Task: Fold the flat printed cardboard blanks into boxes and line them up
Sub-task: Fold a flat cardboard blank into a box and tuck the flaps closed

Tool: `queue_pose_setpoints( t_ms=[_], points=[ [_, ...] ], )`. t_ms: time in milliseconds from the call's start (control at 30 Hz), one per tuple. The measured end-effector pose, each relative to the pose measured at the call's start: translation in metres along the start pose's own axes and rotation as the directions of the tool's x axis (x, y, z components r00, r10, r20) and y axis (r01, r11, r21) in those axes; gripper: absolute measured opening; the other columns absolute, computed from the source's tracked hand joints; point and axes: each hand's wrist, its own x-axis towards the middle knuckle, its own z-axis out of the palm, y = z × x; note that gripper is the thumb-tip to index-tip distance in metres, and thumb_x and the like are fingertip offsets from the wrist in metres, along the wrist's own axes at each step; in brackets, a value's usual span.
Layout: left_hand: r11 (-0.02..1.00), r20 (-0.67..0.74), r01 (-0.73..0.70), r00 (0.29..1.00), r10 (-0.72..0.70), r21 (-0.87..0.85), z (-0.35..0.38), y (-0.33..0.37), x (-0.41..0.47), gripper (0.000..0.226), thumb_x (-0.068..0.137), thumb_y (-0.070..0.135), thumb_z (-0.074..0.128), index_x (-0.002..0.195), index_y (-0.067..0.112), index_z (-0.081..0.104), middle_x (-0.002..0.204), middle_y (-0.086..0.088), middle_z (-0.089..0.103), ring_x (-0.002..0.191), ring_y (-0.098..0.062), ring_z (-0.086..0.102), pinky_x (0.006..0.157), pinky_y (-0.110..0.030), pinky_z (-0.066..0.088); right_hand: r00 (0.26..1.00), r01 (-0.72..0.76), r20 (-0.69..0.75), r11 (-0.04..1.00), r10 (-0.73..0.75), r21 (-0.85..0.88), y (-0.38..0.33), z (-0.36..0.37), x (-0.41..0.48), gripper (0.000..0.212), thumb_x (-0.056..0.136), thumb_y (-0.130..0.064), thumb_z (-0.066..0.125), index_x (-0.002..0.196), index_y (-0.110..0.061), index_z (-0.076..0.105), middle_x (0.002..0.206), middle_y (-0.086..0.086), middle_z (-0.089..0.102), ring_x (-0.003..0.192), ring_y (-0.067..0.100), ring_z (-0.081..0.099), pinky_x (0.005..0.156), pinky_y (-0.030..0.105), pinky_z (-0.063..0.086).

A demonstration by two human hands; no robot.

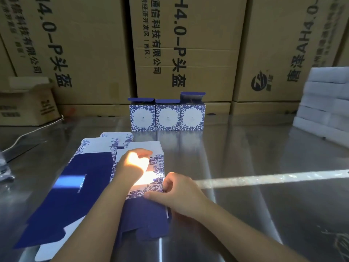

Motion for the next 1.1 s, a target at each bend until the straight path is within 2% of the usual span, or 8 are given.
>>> queue_pose_setpoints(
  t_ms=[233, 367, 433, 600, 733, 867, 967, 1100],
  points=[
    [0.999, -0.031, 0.006, 1.000, -0.007, -0.050, -0.016, 0.034, -0.022, 0.016, 0.086, 0.017, 0.053, 0.076, 0.027, 0.060, 0.080, -0.002, 0.066, 0.058, -0.020, 0.048, 0.056, -0.024, 0.037, 0.992, -0.120, 0.071, 0.962, 0.106, 0.244, 0.005, -0.005, 0.005, 0.042, 0.073, -0.051, 0.074, 0.074, -0.010, 0.067, 0.066, -0.006, 0.063, 0.056, 0.002, 0.052, 0.055, 0.018, 0.041],
    [0.991, 0.027, -0.130, 0.991, 0.132, -0.039, -0.025, 0.052, -0.037, 0.023, 0.088, 0.019, 0.054, 0.100, 0.033, 0.067, 0.090, 0.015, 0.066, 0.076, -0.003, 0.057, 0.064, -0.016, 0.038, 0.981, -0.173, -0.016, 0.914, 0.192, 0.368, 0.010, -0.013, 0.015, 0.024, 0.078, -0.035, 0.071, 0.077, -0.012, 0.066, 0.075, -0.005, 0.064, 0.070, 0.010, 0.058, 0.059, 0.020, 0.042],
    [0.983, 0.024, -0.168, 0.985, 0.171, -0.079, -0.030, 0.055, -0.040, 0.022, 0.089, 0.020, 0.054, 0.103, 0.031, 0.066, 0.103, 0.014, 0.066, 0.094, -0.006, 0.058, 0.072, -0.013, 0.038, 0.962, -0.194, -0.060, 0.823, 0.266, 0.533, 0.018, -0.026, 0.022, 0.015, 0.083, -0.022, 0.068, 0.074, -0.011, 0.063, 0.070, 0.001, 0.060, 0.062, 0.013, 0.054, 0.050, 0.019, 0.039],
    [0.984, -0.018, -0.083, 0.997, 0.081, -0.156, -0.028, 0.049, -0.034, 0.032, 0.087, 0.023, 0.055, 0.116, 0.037, 0.060, 0.103, 0.024, 0.059, 0.085, 0.004, 0.055, 0.067, -0.009, 0.040, 0.910, -0.204, -0.027, 0.503, 0.414, 0.840, 0.059, -0.077, 0.031, 0.016, 0.089, -0.010, 0.060, 0.073, -0.011, 0.058, 0.049, 0.001, 0.058, 0.039, 0.011, 0.055, 0.036, 0.014, 0.037],
    [0.992, -0.033, 0.112, 0.993, -0.110, 0.060, -0.024, 0.043, -0.024, 0.054, 0.087, 0.030, 0.057, 0.138, 0.023, 0.043, 0.138, -0.004, 0.046, 0.124, -0.019, 0.044, 0.104, -0.038, 0.037, 0.905, -0.201, 0.025, 0.375, 0.424, 0.905, 0.093, -0.107, 0.028, 0.014, 0.092, -0.011, 0.052, 0.095, -0.011, 0.066, 0.070, 0.005, 0.071, 0.051, 0.016, 0.065, 0.046, 0.022, 0.049],
    [0.971, 0.133, 0.234, 0.965, -0.227, -0.041, -0.020, 0.049, -0.026, 0.068, 0.089, 0.039, 0.054, 0.148, 0.026, 0.022, 0.129, 0.007, 0.052, 0.105, -0.015, 0.053, 0.079, -0.026, 0.039, 0.915, -0.235, 0.092, 0.333, 0.394, 0.913, 0.118, -0.120, 0.018, 0.022, 0.092, -0.014, 0.049, 0.094, -0.016, 0.071, 0.069, 0.001, 0.071, 0.045, 0.012, 0.060, 0.038, 0.014, 0.038],
    [0.957, 0.164, 0.277, 0.951, -0.261, -0.090, -0.002, 0.058, -0.019, 0.070, 0.090, 0.046, 0.052, 0.149, 0.026, 0.019, 0.133, 0.001, 0.046, 0.108, -0.020, 0.049, 0.089, -0.030, 0.034, 0.926, -0.221, 0.104, 0.297, 0.364, 0.929, 0.124, -0.126, 0.010, 0.028, 0.090, -0.014, 0.055, 0.070, -0.018, 0.074, 0.062, -0.001, 0.068, 0.044, 0.011, 0.060, 0.041, 0.016, 0.043],
    [0.939, 0.231, 0.269, 0.948, -0.219, -0.216, 0.030, 0.079, -0.008, 0.072, 0.088, 0.047, 0.056, 0.146, 0.025, 0.020, 0.117, 0.002, 0.049, 0.092, -0.018, 0.061, 0.081, -0.035, 0.052, 0.958, -0.074, -0.013, 0.290, 0.286, 0.954, 0.122, -0.132, 0.003, 0.023, 0.095, -0.012, 0.051, 0.080, -0.016, 0.067, 0.061, -0.005, 0.070, 0.051, 0.008, 0.066, 0.045, 0.019, 0.050]
  ],
)
